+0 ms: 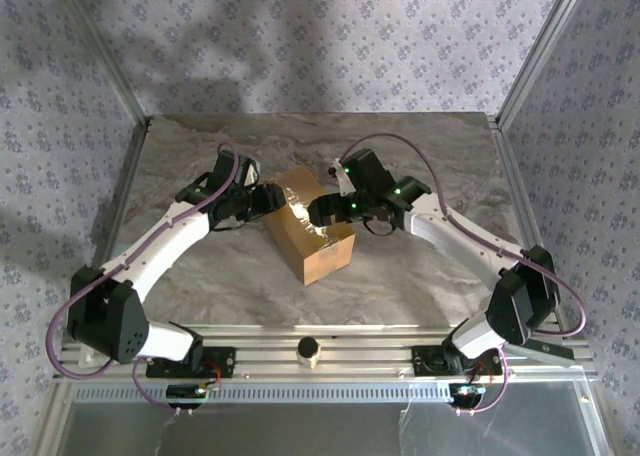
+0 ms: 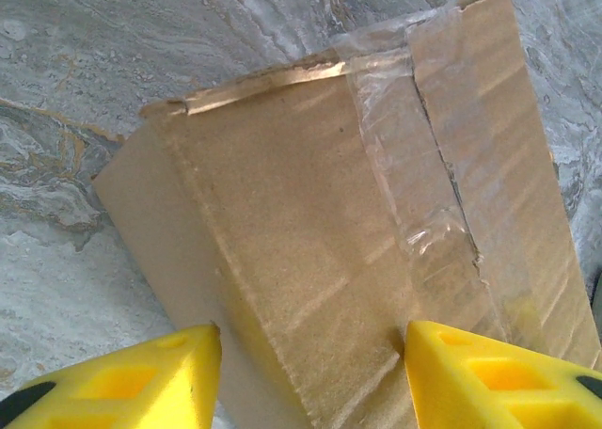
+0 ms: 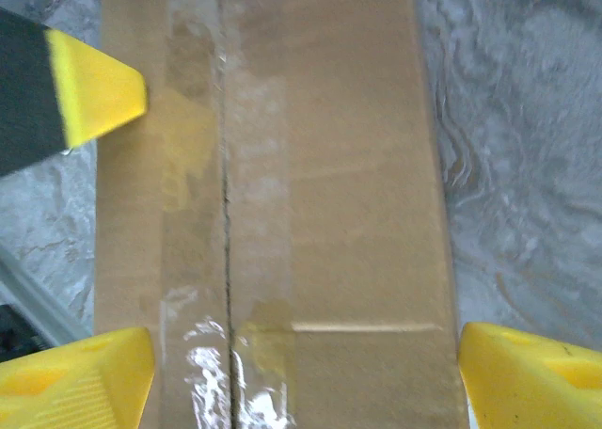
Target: Unpack the express box
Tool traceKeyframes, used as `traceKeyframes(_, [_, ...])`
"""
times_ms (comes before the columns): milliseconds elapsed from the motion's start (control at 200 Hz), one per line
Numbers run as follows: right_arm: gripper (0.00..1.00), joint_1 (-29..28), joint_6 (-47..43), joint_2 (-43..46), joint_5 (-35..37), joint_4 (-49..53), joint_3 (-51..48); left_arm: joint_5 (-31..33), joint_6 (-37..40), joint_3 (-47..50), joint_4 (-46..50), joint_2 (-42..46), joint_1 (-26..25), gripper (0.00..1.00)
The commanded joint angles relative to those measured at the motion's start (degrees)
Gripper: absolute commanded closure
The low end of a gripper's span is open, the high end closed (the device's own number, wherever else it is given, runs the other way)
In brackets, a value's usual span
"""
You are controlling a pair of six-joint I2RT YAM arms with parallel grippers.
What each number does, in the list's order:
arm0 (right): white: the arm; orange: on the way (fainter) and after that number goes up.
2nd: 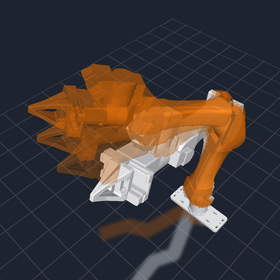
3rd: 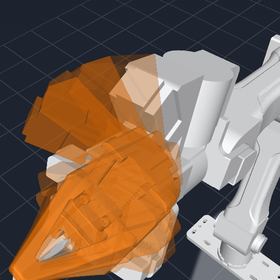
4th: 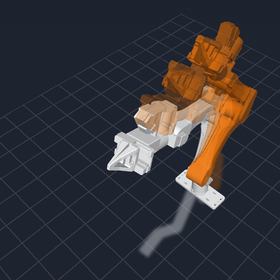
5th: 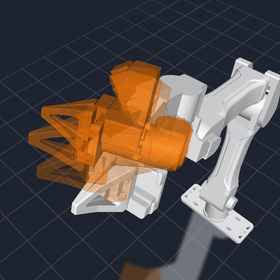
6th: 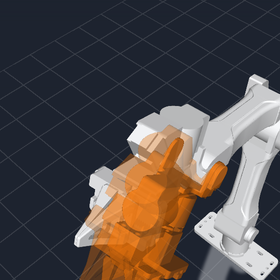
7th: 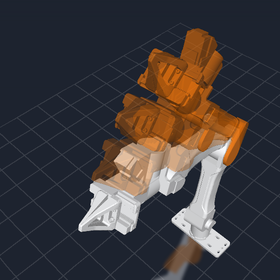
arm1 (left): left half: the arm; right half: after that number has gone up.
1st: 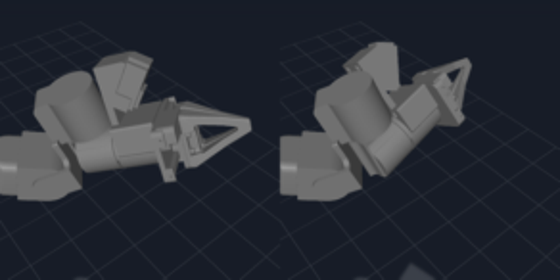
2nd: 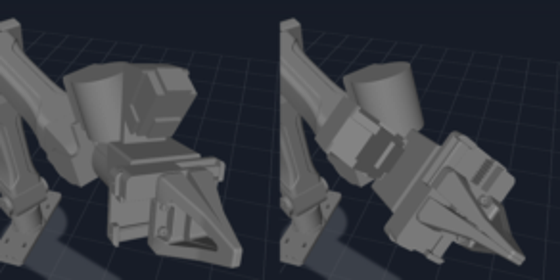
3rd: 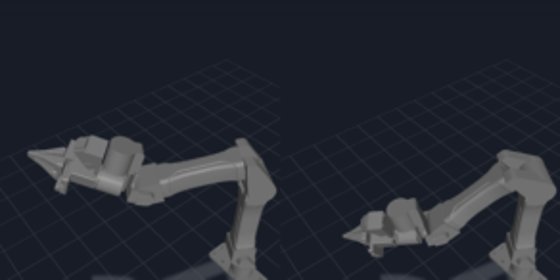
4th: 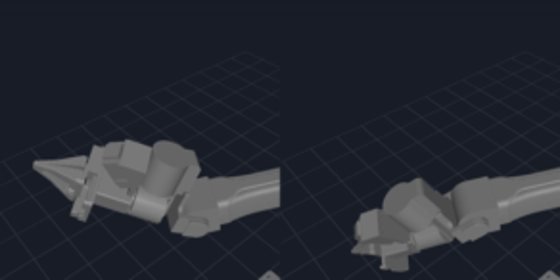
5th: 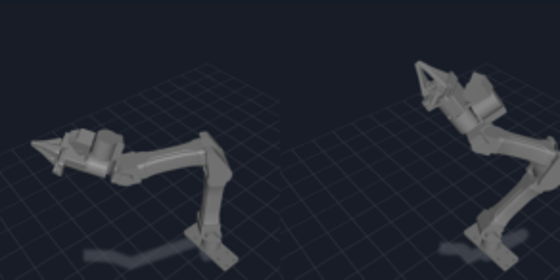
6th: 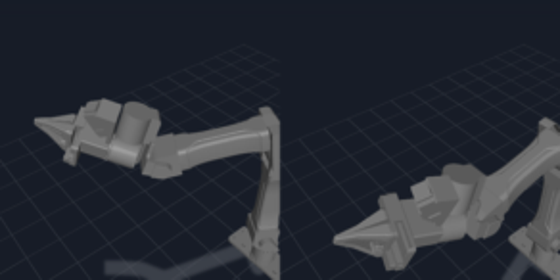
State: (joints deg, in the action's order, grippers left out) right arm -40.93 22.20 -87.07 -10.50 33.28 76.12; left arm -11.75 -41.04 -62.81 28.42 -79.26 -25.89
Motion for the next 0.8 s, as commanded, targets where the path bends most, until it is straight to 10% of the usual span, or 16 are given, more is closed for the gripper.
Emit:
traceKeyframes(0, [0.15,-2.49,-4.01,-2.89,9.1,4.82,4.82,0.59,0.22,1.35,1.45,-0.8,-0.04,0.46])
traceKeyframes(795, [0.16,-9.71,-7.96,-14.26,32.86,9.72,12.3,3.95,-0.03,6.49,3.29,-3.7,0.07,0.48])
